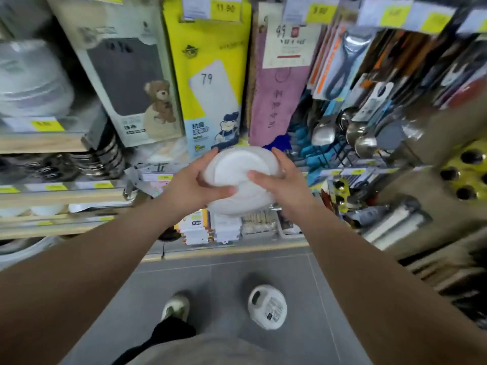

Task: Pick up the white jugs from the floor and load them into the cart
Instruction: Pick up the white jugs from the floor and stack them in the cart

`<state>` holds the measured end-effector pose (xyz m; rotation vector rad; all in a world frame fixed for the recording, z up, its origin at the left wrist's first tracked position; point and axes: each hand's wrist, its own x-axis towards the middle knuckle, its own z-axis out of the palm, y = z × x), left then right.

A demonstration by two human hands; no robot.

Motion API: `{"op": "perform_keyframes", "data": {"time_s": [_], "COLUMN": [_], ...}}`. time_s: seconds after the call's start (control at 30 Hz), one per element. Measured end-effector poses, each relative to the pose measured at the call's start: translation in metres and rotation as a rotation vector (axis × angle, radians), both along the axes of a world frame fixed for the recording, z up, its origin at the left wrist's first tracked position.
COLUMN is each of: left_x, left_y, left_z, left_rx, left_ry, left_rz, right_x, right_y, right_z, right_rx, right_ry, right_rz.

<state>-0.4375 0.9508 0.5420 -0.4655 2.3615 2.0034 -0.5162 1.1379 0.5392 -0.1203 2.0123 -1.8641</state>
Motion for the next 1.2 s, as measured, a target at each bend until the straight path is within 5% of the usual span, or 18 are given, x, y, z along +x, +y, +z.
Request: {"op": "perform_keyframes", "data": {"time_s": [0.27, 0.6, 1.2], "left_x": [0.13, 0.335, 0.596], "left_y": [-0.073, -0.224, -0.517], "left_z": [0.023, 0.036, 0.051], "left_rx": [0.08, 0.046, -0.108], "left_ry": [0.046, 0.015, 0.055], "left_rz": [0.418, 0.905, 1.408], "right_x": [0.052, 0.22, 0.477], "right_y": [-0.131, -0.366, -0.762], "right_z": [0.012, 0.014, 0.029], "right_rx": [-0.013, -0.055, -0.168], "right_ry": [0.062, 0.059, 0.062], "right_rz": [0.38, 0.813, 1.351]}}
